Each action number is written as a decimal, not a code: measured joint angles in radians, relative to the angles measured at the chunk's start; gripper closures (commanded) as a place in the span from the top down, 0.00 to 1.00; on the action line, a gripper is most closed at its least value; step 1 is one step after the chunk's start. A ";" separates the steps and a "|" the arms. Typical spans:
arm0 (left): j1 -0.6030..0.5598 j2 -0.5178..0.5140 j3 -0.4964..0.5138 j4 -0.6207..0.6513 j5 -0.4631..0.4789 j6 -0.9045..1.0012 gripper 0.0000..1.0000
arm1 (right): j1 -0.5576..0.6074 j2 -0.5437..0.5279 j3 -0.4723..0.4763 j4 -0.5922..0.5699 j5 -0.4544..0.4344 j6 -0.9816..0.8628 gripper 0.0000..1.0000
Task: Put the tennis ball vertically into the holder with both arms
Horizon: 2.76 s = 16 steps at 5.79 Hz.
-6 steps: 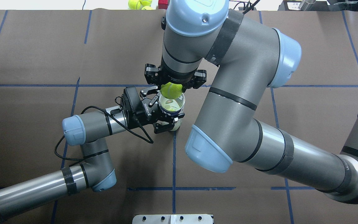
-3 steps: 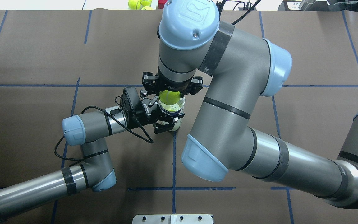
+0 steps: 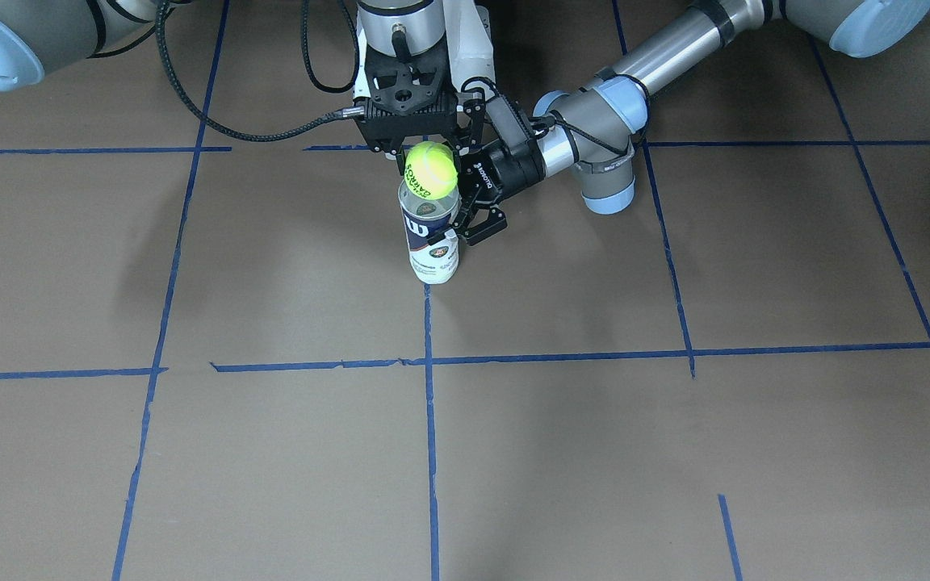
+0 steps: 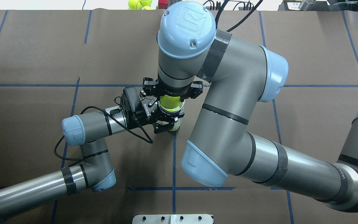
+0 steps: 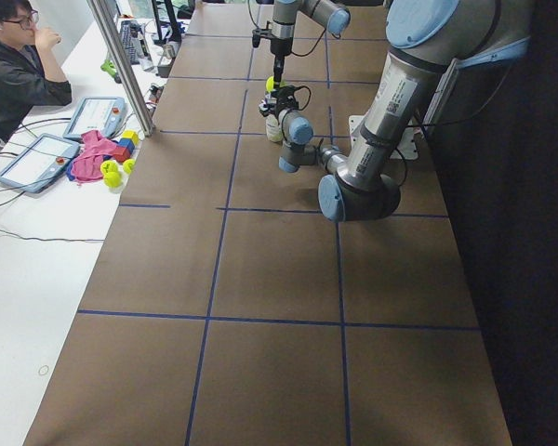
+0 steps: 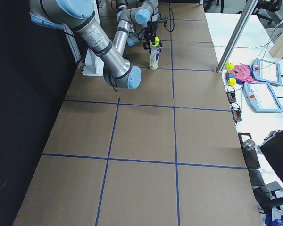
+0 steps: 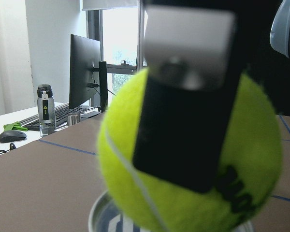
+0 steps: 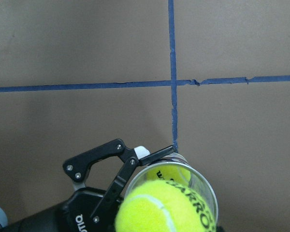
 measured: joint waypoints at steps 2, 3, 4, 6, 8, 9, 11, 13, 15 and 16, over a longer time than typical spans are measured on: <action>0.000 0.000 0.000 0.000 0.000 0.000 0.83 | -0.001 -0.007 0.000 -0.004 -0.016 -0.005 0.22; 0.000 0.000 0.000 0.000 0.000 0.000 0.83 | -0.001 -0.010 0.000 -0.005 -0.021 -0.007 0.99; 0.000 0.000 0.000 -0.001 0.000 0.000 0.83 | -0.003 -0.013 0.001 -0.005 -0.029 -0.009 1.00; 0.000 0.001 0.000 -0.001 0.000 0.000 0.83 | -0.007 -0.013 0.001 -0.005 -0.044 -0.014 1.00; 0.000 0.002 0.001 -0.003 0.000 0.000 0.84 | -0.008 -0.012 0.003 -0.005 -0.045 -0.015 1.00; 0.000 0.002 0.001 -0.005 0.000 0.000 0.88 | -0.008 -0.012 0.007 -0.005 -0.041 -0.023 1.00; 0.000 0.002 -0.013 -0.012 -0.001 -0.001 0.96 | 0.031 -0.053 0.050 -0.005 -0.010 -0.098 1.00; 0.002 0.032 -0.060 -0.013 0.000 -0.002 0.99 | 0.135 -0.153 0.099 -0.002 0.072 -0.251 1.00; 0.000 0.053 -0.115 -0.012 0.001 -0.002 1.00 | 0.224 -0.266 0.105 0.015 0.101 -0.443 1.00; -0.001 0.064 -0.161 -0.007 0.001 -0.002 1.00 | 0.261 -0.323 0.106 0.031 0.106 -0.535 1.00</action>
